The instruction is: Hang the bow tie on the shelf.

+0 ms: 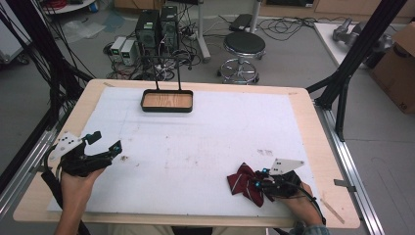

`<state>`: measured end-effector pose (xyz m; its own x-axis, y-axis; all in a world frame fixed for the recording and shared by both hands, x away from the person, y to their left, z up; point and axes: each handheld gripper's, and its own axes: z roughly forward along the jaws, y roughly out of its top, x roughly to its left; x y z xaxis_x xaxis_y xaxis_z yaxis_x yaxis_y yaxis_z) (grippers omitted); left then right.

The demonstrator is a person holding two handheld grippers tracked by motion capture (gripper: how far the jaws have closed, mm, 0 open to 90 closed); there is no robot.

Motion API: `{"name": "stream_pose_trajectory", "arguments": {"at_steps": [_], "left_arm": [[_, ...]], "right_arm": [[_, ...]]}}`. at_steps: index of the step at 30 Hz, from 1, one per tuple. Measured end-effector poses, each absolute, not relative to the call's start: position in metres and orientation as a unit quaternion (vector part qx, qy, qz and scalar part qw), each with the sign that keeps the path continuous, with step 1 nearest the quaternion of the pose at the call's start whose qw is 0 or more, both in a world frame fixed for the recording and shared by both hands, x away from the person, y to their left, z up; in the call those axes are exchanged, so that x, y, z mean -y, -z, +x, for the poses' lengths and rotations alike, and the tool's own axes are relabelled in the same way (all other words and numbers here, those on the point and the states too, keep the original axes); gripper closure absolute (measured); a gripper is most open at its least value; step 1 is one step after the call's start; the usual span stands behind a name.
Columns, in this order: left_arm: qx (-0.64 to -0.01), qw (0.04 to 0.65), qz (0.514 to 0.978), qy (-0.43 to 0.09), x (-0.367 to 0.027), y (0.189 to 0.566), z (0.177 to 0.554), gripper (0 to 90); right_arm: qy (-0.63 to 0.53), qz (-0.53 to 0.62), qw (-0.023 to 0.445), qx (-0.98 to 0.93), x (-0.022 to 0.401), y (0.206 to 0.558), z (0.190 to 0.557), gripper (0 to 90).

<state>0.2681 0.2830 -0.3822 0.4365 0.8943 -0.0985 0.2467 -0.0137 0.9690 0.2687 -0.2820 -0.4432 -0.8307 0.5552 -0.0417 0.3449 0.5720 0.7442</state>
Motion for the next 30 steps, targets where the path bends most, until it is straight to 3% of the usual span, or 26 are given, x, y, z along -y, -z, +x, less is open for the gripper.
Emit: {"name": "stream_pose_trajectory", "arguments": {"at_steps": [7, 15, 30], "left_arm": [[-0.440, 0.550, 0.645, -0.296, -0.283, 0.381, 0.268, 16.4], [-0.437, 0.551, 0.646, -0.296, -0.282, 0.379, 0.267, 16.4], [-0.436, 0.555, 0.641, -0.302, -0.284, 0.376, 0.267, 16.4]], "right_arm": [[-0.399, 0.282, 0.146, -0.861, 0.283, 0.439, 0.271, 75.1], [-0.475, 0.328, 0.172, -0.798, 0.279, 0.411, 0.279, 75.2], [-0.539, 0.356, 0.208, -0.735, 0.243, 0.360, 0.333, 75.3]]}}
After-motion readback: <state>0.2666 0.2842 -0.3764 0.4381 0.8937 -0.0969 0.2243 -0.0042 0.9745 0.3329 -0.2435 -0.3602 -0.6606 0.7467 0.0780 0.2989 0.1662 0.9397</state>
